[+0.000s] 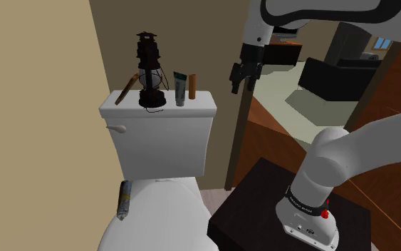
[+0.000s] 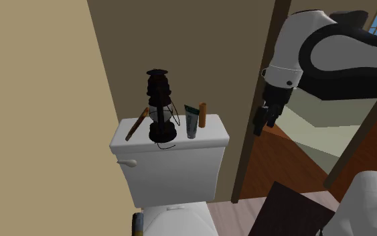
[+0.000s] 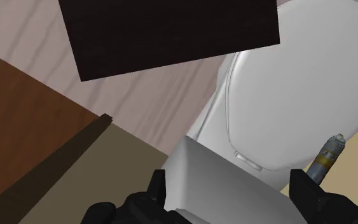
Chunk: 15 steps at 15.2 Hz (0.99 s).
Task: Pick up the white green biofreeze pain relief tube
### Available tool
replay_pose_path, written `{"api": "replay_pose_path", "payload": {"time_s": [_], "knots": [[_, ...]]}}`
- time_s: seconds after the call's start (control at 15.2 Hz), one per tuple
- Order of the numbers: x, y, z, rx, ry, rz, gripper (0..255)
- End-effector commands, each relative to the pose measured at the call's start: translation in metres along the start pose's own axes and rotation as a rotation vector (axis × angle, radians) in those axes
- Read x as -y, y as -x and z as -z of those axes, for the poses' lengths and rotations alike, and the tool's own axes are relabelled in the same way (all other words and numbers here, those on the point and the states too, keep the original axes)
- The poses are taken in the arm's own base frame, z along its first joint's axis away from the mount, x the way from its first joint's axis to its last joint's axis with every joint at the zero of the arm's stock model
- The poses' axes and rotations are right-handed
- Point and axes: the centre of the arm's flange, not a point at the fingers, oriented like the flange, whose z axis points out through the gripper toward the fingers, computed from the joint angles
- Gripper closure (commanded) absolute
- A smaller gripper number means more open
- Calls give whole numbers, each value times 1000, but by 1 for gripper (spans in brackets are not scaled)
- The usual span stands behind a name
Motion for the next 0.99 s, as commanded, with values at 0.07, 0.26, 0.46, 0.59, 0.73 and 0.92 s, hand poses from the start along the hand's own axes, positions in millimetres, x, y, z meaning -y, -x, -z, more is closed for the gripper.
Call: {"api": "replay_pose_path", "payload": {"time_s": [0.07, 0.26, 0.46, 0.59, 0.73, 0.92], "knots": [[6, -12, 1, -1, 6, -4, 0], [23, -48, 4, -4, 26, -16, 0], [40, -85, 6, -8, 45, -28, 0], [51, -110, 8, -10, 58, -36, 0], [62, -134, 10, -12, 71, -44, 0], [77, -171, 12, -15, 90, -56, 0]]}}
